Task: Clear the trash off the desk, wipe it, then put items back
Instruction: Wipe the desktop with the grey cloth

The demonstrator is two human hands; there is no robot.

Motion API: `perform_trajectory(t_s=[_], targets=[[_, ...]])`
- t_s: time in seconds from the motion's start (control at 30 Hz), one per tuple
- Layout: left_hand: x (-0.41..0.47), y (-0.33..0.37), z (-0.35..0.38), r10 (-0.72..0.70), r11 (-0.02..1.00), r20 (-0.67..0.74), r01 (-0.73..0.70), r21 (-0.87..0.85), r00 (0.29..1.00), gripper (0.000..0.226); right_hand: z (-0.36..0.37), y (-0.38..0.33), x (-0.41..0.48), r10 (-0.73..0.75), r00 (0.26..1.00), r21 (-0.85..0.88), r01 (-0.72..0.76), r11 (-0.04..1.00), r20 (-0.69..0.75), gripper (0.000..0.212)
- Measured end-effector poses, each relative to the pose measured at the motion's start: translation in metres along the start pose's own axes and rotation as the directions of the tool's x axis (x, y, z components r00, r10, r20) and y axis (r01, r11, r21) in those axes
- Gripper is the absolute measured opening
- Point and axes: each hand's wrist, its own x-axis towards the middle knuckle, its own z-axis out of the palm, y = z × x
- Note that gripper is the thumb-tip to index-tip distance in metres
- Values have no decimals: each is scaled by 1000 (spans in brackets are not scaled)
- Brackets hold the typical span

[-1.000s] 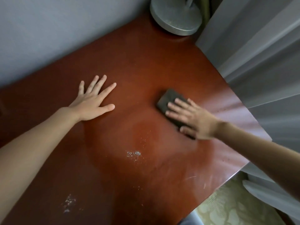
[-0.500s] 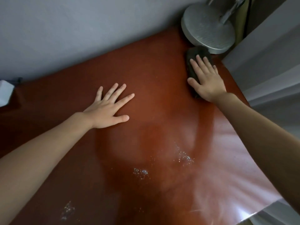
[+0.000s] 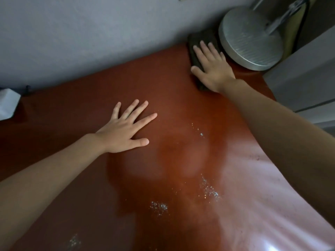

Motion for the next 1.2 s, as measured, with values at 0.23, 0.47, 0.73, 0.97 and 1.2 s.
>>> perform_trajectory(t_s=[0.23, 0.47, 0.73, 0.97, 1.2], targets=[[2, -2, 2, 20, 1000, -12, -20, -5, 1000, 75, 15, -26, -40, -432, 897, -25, 437, 899, 96, 64], [1, -2, 0, 22, 1000, -4, -23, -16, 1000, 81, 22, -6, -108, -649, 729, 11, 663, 748, 219, 56], [2, -3, 1, 14, 1000, -37, -14, -15, 999, 81, -8, 1, 20, 20, 999, -14, -20, 1000, 29, 62], [1, -3, 1, 23, 999, -32, -24, -33, 999, 86, 29, -11, -155, -182, 983, 33, 182, 983, 15, 71], [0, 2, -4, 8, 1000, -24, -8, -2, 1000, 80, 8, 32, -109, 324, 940, 123, -311, 942, -104, 71]])
